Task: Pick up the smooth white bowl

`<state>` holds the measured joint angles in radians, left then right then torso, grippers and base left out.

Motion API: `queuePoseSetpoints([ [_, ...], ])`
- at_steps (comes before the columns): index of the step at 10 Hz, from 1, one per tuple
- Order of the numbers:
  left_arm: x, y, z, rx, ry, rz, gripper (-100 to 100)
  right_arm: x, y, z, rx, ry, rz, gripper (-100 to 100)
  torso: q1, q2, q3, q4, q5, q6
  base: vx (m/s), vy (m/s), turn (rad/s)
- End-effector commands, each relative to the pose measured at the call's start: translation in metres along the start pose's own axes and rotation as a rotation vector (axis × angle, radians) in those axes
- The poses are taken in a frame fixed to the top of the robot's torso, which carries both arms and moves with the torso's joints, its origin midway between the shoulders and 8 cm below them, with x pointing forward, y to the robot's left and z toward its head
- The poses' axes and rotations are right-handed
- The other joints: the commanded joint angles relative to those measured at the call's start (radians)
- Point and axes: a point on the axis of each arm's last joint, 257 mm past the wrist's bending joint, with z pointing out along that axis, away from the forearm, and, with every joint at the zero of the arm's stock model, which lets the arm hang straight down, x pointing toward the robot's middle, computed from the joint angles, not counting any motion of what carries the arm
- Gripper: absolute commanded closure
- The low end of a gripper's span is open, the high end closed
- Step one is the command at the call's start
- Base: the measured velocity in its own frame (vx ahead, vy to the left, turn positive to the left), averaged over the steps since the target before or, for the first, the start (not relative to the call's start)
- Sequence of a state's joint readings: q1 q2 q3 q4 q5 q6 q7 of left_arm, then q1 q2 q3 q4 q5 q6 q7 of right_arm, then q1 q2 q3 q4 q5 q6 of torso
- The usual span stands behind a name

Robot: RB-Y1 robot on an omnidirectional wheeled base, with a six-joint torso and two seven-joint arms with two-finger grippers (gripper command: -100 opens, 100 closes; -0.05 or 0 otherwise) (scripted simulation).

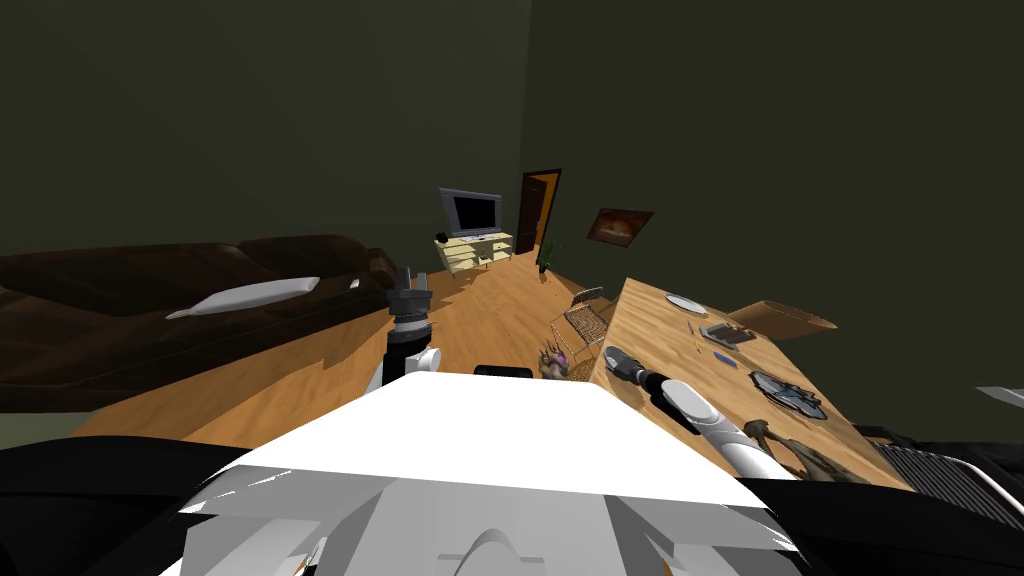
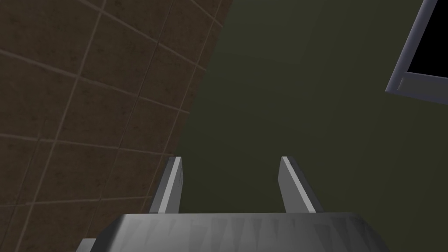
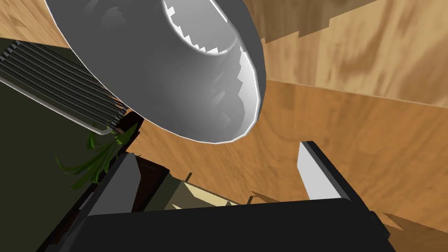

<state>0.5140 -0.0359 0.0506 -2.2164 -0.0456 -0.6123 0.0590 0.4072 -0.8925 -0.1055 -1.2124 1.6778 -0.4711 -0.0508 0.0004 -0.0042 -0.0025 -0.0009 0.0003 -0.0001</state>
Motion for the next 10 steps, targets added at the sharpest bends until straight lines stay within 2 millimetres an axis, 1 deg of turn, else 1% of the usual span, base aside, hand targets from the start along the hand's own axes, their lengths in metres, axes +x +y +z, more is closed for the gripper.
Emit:
queuePoseSetpoints([
  [1,0.0,0.0,0.0,0.0,0.0,0.0,0,0.024,0.004,-0.002,-0.013,0.054,-0.032,-100,0.0,0.0,0.0,0.0,0.0,0.0,0.065,0.014,0.007],
  [2,0.0,0.0,0.0,0.0,0.0,0.0,0,0.035,0.009,-0.002,-0.024,0.08,-0.045,-100,0.0,0.0,0.0,0.0,0.0,0.0,0.057,0.009,0.007],
  [3,0.0,0.0,0.0,0.0,0.0,0.0,0,0.035,0.009,-0.002,-0.024,0.08,-0.045,-100,0.0,0.001,0.0,0.0,0.0,0.0,0.037,0.001,-0.001],
  [4,0.0,0.0,0.0,0.0,0.0,0.0,0,0.045,0.016,-0.003,-0.037,0.101,-0.053,-100,-0.001,0.002,0.001,0.0,0.0,0.0,0.025,-0.003,0.004],
  [5,0.0,0.0,0.0,0.0,0.0,0.0,0,0.039,0.015,-0.001,-0.03,0.09,-0.046,-100,-0.001,0.002,0.001,0.0,0.0,0.0,0.011,-0.001,0.0],
  [6,0.0,0.0,0.0,0.0,0.0,0.0,0,0.041,0.016,-0.001,-0.032,0.092,-0.049,0,-0.001,0.003,0.002,0.001,0.0,0.0,0.0,0.0,0.0],
  [7,0.0,0.0,0.0,0.0,0.0,0.0,0,0.045,0.027,0.004,-0.028,0.096,-0.041,-100,-0.001,0.004,0.002,0.001,0.0,0.0,0.029,-0.039,0.062],
  [8,0.0,0.0,0.0,0.0,0.0,0.0,0,0.048,0.033,0.007,-0.027,0.098,-0.037,-100,-0.003,0.003,0.002,0.001,-0.001,0.0,0.053,-0.082,0.073],
  [9,0.0,0.0,0.0,0.0,0.0,0.0,0,0.047,0.03,0.004,-0.03,0.096,-0.038,-100,-0.006,0.001,0.001,0.0,-0.001,0.0,0.024,-0.041,0.018],
  [10,0.0,0.0,0.0,0.0,0.0,0.0,0,0.047,0.03,0.004,-0.028,0.097,-0.039,100,-0.004,0.002,0.001,0.0,-0.001,0.0,0.004,-0.007,-0.001],
])
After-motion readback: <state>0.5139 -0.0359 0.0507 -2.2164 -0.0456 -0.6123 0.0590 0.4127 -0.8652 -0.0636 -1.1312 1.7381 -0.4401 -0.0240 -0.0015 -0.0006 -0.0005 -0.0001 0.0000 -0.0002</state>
